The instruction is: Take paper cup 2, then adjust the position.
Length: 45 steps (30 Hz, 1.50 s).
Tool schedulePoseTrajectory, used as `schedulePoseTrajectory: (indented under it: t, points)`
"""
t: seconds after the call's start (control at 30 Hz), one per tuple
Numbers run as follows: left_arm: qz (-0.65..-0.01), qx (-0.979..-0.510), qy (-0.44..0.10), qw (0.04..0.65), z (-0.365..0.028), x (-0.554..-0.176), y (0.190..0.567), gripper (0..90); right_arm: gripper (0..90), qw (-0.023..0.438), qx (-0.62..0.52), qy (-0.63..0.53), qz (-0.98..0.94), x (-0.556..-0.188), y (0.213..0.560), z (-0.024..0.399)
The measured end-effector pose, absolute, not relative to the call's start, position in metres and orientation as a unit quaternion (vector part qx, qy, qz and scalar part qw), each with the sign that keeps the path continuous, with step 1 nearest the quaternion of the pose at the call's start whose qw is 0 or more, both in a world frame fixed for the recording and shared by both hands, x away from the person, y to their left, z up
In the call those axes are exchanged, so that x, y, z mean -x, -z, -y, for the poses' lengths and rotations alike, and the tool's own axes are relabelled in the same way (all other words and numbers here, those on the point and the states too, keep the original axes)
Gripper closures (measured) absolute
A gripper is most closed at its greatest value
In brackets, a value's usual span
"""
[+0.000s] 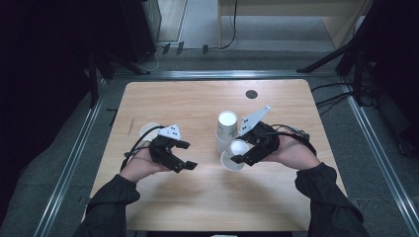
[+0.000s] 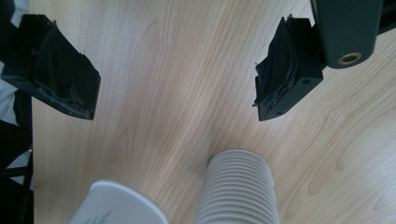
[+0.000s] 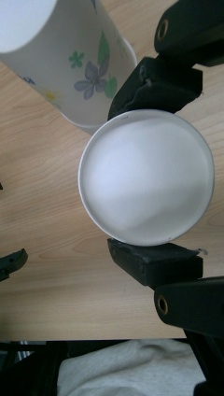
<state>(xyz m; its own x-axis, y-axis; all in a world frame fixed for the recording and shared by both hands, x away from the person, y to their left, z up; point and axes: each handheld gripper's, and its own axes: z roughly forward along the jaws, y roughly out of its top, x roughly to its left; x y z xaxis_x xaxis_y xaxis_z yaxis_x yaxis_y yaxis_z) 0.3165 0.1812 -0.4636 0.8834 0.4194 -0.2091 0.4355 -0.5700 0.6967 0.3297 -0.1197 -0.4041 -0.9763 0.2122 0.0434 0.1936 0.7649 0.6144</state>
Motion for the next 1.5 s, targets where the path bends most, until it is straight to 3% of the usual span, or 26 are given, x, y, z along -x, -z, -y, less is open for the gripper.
schedulePoseTrajectory:
  t: [0.63,1.5]
  points:
    - [-0.212,-0.894,0.015,0.395,-0.165,-0.317,0.471,14.1,34.6,-0.014,-0.132,-0.377,-0.917,-0.335,0.444,0.117]
    - [-0.199,-0.892,0.038,0.403,-0.146,-0.322,0.480,13.9,34.7,-0.038,-0.125,-0.395,-0.909,-0.334,0.445,0.092]
